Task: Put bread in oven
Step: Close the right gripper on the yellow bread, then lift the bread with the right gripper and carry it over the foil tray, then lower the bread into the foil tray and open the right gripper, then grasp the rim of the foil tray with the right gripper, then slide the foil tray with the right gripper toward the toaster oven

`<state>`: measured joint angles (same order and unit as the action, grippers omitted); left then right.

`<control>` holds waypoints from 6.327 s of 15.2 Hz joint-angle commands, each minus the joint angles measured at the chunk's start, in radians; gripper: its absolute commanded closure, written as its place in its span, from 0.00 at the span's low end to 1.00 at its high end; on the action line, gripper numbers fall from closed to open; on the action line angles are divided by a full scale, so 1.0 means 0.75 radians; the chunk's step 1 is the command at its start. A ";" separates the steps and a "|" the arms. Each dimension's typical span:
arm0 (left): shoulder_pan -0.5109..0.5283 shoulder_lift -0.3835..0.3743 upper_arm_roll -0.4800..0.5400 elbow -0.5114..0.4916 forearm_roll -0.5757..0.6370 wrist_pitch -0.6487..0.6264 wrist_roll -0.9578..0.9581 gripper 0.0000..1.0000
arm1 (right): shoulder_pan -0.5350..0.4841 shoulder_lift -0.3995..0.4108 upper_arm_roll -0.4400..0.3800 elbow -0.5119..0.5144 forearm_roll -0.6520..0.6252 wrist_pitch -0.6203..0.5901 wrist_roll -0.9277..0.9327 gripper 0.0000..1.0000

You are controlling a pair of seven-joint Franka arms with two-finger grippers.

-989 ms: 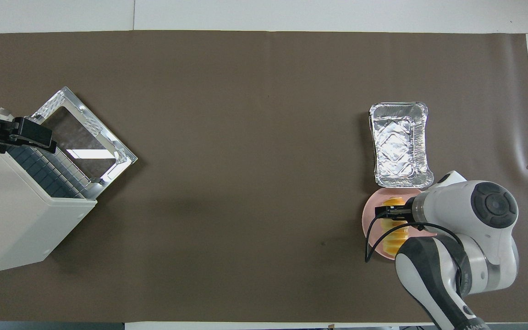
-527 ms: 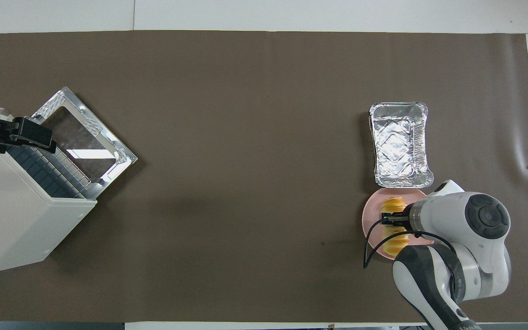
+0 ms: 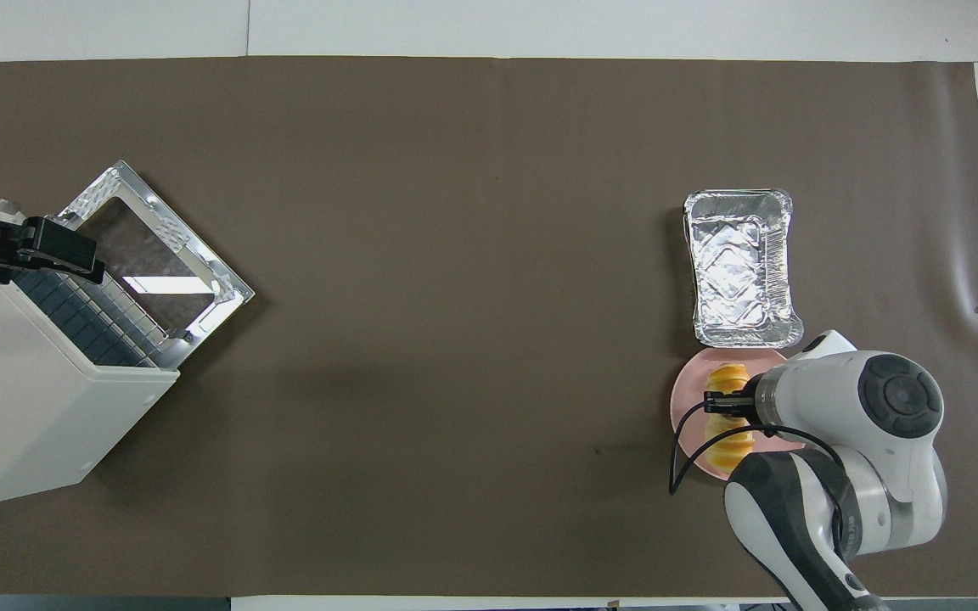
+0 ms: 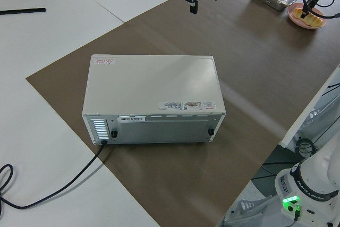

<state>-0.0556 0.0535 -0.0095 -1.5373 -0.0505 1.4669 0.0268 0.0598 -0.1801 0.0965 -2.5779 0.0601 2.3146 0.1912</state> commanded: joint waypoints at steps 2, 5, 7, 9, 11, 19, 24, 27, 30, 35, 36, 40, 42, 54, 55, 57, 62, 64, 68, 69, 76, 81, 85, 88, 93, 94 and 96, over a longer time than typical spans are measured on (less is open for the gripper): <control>0.015 -0.014 -0.008 0.000 0.008 0.008 -0.003 0.00 | -0.006 -0.036 -0.004 0.276 0.024 -0.373 0.025 1.00; 0.015 -0.014 -0.008 0.000 0.008 0.008 -0.003 0.00 | -0.071 0.015 -0.012 0.522 0.024 -0.537 -0.036 1.00; 0.015 -0.014 -0.008 0.000 0.008 0.008 -0.003 0.00 | -0.163 0.082 -0.012 0.620 0.024 -0.528 -0.183 1.00; 0.015 -0.014 -0.008 0.000 0.008 0.008 -0.003 0.00 | -0.206 0.188 -0.012 0.769 0.024 -0.540 -0.257 1.00; 0.015 -0.014 -0.008 0.000 0.008 0.008 -0.003 0.00 | -0.209 0.305 -0.012 0.904 0.020 -0.526 -0.261 1.00; 0.015 -0.014 -0.008 0.000 0.008 0.006 -0.003 0.00 | -0.139 0.571 -0.002 0.946 0.020 -0.231 -0.245 1.00; 0.015 -0.014 -0.008 0.000 0.008 0.006 -0.003 0.00 | -0.086 0.624 -0.002 0.860 0.020 -0.069 -0.204 1.00; 0.015 -0.014 -0.008 0.000 0.008 0.008 -0.003 0.00 | -0.088 0.635 -0.002 0.846 0.020 -0.055 -0.206 1.00; 0.015 -0.014 -0.008 0.000 0.008 0.008 -0.003 0.00 | -0.090 0.635 -0.002 0.827 0.020 -0.049 -0.206 1.00; 0.015 -0.014 -0.008 0.000 0.008 0.008 -0.003 0.00 | -0.090 0.635 -0.002 0.833 0.020 -0.059 -0.204 0.31; 0.015 -0.014 -0.008 0.000 0.008 0.008 -0.003 0.00 | -0.090 0.635 -0.002 0.838 0.020 -0.061 -0.204 0.20; 0.015 -0.014 -0.008 0.000 0.008 0.008 -0.003 0.00 | -0.129 0.637 -0.004 0.860 0.018 -0.082 -0.220 0.00; 0.015 -0.014 -0.008 -0.002 0.008 0.008 -0.003 0.00 | -0.143 0.635 -0.004 0.866 0.018 -0.098 -0.224 0.00; 0.015 -0.014 -0.008 0.000 0.008 0.005 -0.003 0.00 | -0.245 0.588 -0.010 0.785 0.018 -0.182 -0.318 0.00; 0.015 -0.014 -0.008 0.000 0.008 0.008 -0.003 0.00 | -0.245 0.584 -0.010 0.768 0.018 -0.178 -0.320 0.00; 0.015 -0.014 -0.008 0.000 0.008 0.008 -0.003 0.00 | -0.250 0.569 -0.010 0.729 0.020 -0.168 -0.337 0.16; 0.015 -0.014 -0.008 0.000 0.008 0.008 -0.003 0.00 | -0.299 0.555 -0.010 0.660 0.022 -0.102 -0.421 0.69; 0.015 -0.014 -0.008 0.000 0.008 0.008 -0.003 0.00 | -0.297 0.555 -0.010 0.660 0.022 -0.098 -0.421 0.90; 0.015 -0.014 -0.008 0.000 0.008 0.008 -0.003 0.00 | -0.284 0.563 -0.006 0.686 0.028 -0.084 -0.414 1.00; 0.015 -0.014 -0.008 0.000 0.008 0.008 -0.003 0.00 | -0.278 0.571 -0.002 0.713 0.073 -0.076 -0.408 1.00; 0.015 -0.014 -0.008 0.000 0.008 0.008 -0.003 0.00 | -0.031 0.643 0.000 1.034 0.153 -0.141 -0.186 1.00; 0.015 -0.014 -0.008 0.000 0.008 0.008 -0.003 0.00 | 0.200 0.751 -0.004 1.225 0.110 -0.267 -0.034 1.00; 0.015 -0.014 -0.008 0.000 0.008 0.008 -0.003 0.00 | 0.339 0.904 -0.006 1.373 0.075 -0.280 0.160 1.00; 0.015 -0.014 -0.008 0.000 0.008 0.008 -0.001 0.00 | 0.389 1.011 -0.006 1.427 0.075 -0.172 0.244 1.00; 0.015 -0.014 -0.008 -0.002 0.008 0.008 -0.003 0.00 | 0.507 1.132 -0.010 1.475 0.067 -0.118 0.385 1.00; 0.015 -0.014 -0.008 0.000 0.008 0.008 -0.003 0.00 | 0.519 1.144 -0.010 1.482 0.067 -0.104 0.428 1.00; 0.015 -0.014 -0.008 0.000 0.008 0.008 -0.003 0.00 | 0.536 1.146 -0.010 1.482 0.059 -0.098 0.453 0.91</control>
<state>-0.0556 0.0535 -0.0095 -1.5373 -0.0505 1.4670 0.0268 0.4491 0.6443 0.0917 -1.5013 0.1266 2.2316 0.4916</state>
